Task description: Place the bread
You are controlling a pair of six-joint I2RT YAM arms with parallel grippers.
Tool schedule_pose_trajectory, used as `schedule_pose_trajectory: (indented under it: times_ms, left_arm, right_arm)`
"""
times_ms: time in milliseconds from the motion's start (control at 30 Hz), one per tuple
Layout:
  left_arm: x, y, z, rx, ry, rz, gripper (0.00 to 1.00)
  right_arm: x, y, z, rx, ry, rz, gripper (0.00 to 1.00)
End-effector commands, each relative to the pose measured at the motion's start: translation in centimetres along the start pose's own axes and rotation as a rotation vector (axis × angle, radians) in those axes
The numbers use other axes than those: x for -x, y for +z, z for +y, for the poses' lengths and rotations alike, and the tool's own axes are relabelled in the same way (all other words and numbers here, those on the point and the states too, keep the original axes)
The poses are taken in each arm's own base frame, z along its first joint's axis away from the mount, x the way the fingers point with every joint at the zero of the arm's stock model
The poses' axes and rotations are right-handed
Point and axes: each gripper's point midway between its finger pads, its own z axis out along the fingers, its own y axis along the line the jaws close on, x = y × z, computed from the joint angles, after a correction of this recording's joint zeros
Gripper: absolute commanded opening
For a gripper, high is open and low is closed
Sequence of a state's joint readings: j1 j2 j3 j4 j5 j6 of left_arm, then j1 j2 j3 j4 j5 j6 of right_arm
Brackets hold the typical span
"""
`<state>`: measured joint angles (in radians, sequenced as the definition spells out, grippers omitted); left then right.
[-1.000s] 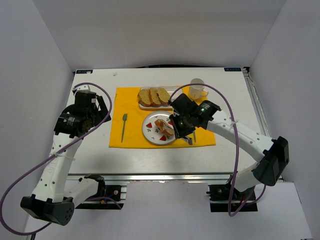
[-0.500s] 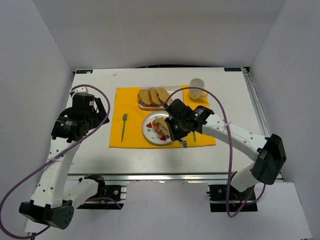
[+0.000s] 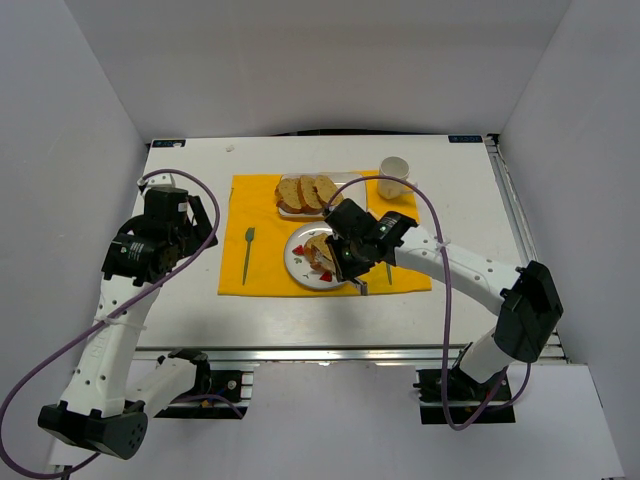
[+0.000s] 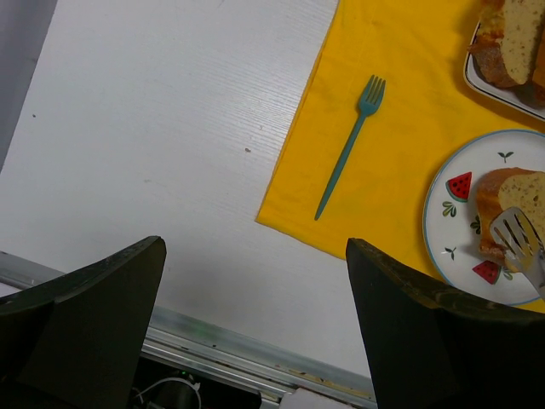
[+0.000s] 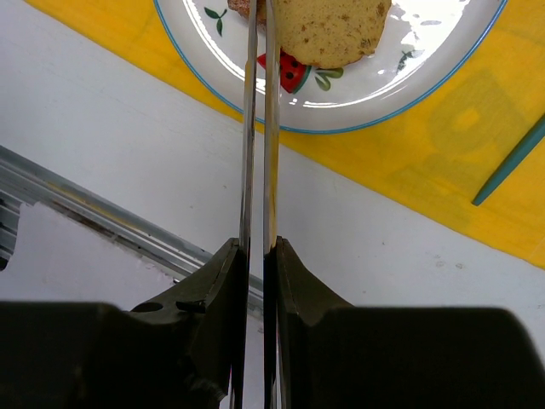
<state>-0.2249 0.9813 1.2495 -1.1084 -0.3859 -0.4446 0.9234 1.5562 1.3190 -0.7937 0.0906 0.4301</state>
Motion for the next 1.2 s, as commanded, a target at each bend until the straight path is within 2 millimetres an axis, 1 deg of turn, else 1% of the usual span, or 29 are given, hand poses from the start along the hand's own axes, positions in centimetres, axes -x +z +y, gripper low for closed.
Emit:
schedule_pose_trajectory:
  times_ms: [0,200,267,433,533,767,900,1067,1167]
  left_arm:
    - [0.1,-0.4,0.5,0.014,0.005,-0.016,0.98]
    - [0.0,-0.1,0.3,0.009,0.005,-0.011,0.98]
    - [0.0,-0.1,0.3,0.009,0.005,-0.014,0.98]
    - [0.0,0.0,0.3,0.011,0.008,-0.012,0.98]
    - [0.0,0.1,0.2,0.009,0.008,-0.012,0.98]
    - [0.0,0.1,0.1,0.006,0.009,-0.011,0.98]
    - [0.1,0.0,0.3,0.012,0.011,-0.012,0.98]
    - [0.1,0.0,0.3,0.012,0.010,-0.015,0.98]
    - [0.2,0.0,0.3,0.012,0.008,-0.017,0.98]
  right_arm:
    - [1.9,-2.0,1.2,0.048,0.015,-0.072,0.20]
    - [2.4,-3.2,1.6,0.070,0.024,-0.093,0.23]
    - [2.5,-3.6,1.7,0.073,0.026,-0.096,0.28]
    - [2.8,-4.2,2.1,0.092,0.029,-0.104,0.34]
    - [2.8,-4.3,2.3,0.095,0.029,-0.105,0.38]
    - [2.8,-4.1,2.3,0.093,0.030,-0.098,0.41]
    - [2.9,-4.0,2.4,0.098,0.028,-0.098,0.47]
    - [2.8,-4.0,2.5,0.101,0.022,-0.090,0.48]
    - [3.0,-4.3,2.5,0.099,0.022,-0.101,0.48]
